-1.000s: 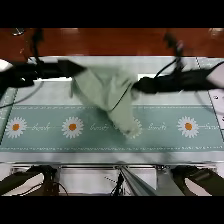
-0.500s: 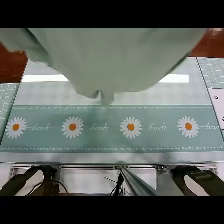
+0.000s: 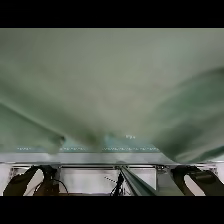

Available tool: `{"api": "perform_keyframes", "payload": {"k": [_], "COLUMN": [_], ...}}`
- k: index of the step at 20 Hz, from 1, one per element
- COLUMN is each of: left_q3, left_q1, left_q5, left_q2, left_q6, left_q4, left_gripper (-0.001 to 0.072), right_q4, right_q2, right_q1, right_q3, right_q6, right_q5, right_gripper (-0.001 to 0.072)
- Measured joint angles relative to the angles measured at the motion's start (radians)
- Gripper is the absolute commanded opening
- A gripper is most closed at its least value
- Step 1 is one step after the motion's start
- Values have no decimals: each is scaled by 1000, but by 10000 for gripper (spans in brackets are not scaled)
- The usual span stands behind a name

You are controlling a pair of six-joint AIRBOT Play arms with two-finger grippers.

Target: Fold the shirts.

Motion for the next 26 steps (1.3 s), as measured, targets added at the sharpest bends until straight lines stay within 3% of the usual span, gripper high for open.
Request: {"api": "perform_keyframes", "payload": {"k": [8,12,18,19,20,21,22,23,24,25,26], "left_q3": [-263,-364,-397,-398,-400,-400,-401,-401,-402,-401,-402], "left_q1": [-134,-298,-514,-537,-557,-570,-578,-578,-569,-547,-517], "left_q5": [-38,76,340,357,365,359,342,316,287,257,219], "left_q2": [-77,-270,-602,-643,-684,-716,-743,-763,-776,-782,-783], "left_q6": [6,37,75,78,79,79,80,78,71,49,21], "left_q4": [119,159,172,172,172,173,172,176,190,211,246], "left_gripper": [25,25,27,78,347,698,703,702,703,703,702], "right_q4": [-32,-161,-359,-385,-404,-418,-426,-422,-408,-395,-378], "right_q2": [9,-45,-291,-346,-396,-448,-496,-534,-565,-588,-602], "right_q1": [0,0,-1,-1,-6,-14,-26,-41,-63,-93,-131], "right_q3": [-253,-466,-627,-636,-642,-645,-649,-650,-652,-654,-654], "right_q6": [-51,-57,26,50,75,100,121,135,147,154,154], "right_q5": [29,-37,-259,-292,-319,-348,-365,-381,-390,-393,-386], "right_gripper": [21,22,22,22,22,23,30,177,515,623,623]}}
